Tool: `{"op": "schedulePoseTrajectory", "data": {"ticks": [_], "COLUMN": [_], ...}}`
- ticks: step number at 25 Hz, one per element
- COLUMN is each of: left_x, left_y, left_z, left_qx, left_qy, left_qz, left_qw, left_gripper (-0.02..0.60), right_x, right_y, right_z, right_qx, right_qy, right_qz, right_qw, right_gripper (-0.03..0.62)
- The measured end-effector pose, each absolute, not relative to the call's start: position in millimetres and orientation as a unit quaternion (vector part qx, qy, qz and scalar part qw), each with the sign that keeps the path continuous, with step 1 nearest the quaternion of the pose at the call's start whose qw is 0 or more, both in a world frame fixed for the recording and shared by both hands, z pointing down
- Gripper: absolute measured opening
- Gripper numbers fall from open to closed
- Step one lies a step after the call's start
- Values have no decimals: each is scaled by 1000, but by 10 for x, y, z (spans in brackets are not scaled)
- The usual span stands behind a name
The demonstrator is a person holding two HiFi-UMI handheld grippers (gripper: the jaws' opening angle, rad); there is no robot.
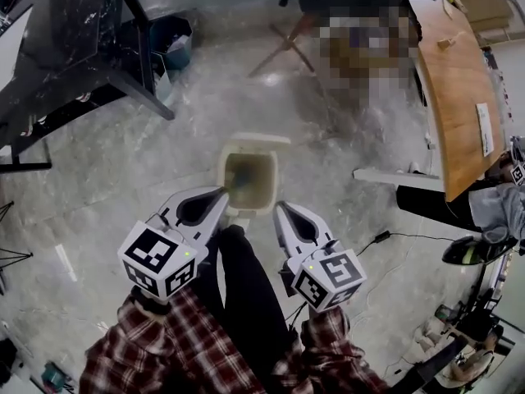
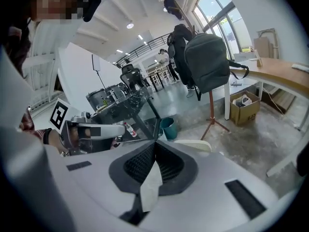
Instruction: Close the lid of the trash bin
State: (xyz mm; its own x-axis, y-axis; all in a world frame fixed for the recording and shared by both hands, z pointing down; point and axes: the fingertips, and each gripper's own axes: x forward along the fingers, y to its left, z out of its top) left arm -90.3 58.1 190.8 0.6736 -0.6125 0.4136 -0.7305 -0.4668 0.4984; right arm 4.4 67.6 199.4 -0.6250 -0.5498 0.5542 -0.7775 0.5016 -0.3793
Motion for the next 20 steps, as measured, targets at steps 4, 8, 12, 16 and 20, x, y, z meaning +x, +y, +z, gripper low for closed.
{"op": "schedulePoseTrajectory", "data": {"ticks": [4,8,12,16,20], "left_x": [-857,-773,-620,-498,-419], "left_y": [556,508,452,338,192], "left_z": [2349,2794,3212,3520,3731], "left_qx": [841,834,835,839,841], "left_qy": [-399,-395,-374,-364,-357], "left_qz": [95,101,111,126,131], "left_qw": [354,372,387,384,384], "left_gripper": [12,12,12,12,12], "right_x": [55,41,122,227,353], "right_y": [614,547,491,479,456], "right_z": [2379,2842,3322,3744,3980], "right_qx": [383,377,386,384,393], "right_qy": [-843,-840,-831,-827,-817], "right_qz": [328,342,349,349,360], "right_qw": [186,186,196,215,219], "right_gripper": [14,14,14,14,14]}}
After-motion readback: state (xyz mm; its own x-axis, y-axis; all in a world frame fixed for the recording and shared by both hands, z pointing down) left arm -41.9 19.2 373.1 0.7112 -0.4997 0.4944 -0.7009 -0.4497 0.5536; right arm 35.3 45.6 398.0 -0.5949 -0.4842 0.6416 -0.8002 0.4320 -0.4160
